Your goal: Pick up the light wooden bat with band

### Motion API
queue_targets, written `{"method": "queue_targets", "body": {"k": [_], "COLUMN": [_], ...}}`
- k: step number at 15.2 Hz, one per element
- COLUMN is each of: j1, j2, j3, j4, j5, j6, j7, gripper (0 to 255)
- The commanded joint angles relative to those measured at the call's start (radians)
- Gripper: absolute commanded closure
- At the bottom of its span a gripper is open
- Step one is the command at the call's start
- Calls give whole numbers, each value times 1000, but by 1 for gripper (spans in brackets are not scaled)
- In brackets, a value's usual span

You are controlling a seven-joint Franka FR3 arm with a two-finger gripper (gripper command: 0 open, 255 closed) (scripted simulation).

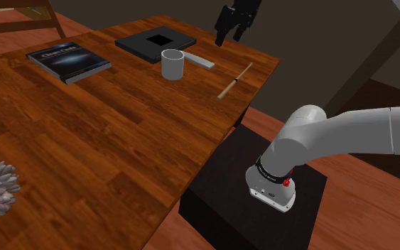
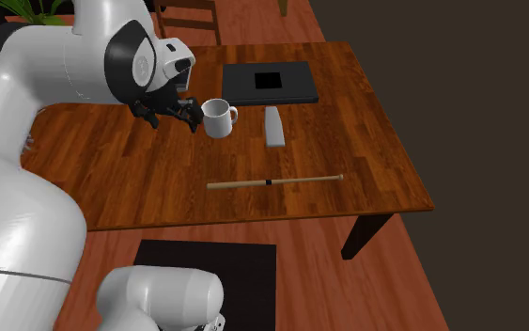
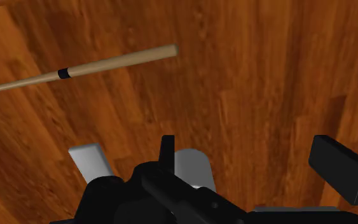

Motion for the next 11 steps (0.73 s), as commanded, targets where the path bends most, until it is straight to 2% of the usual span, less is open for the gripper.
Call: {"method": "queue_targets", "body": {"k": [1, 11], "j1": [0, -219], "j2": [0, 212], "j3": [0, 10], "j4": [0, -54], "j5": [0, -22], "j6": [0, 156], "j7": [0, 387], "gripper": [0, 0]}}
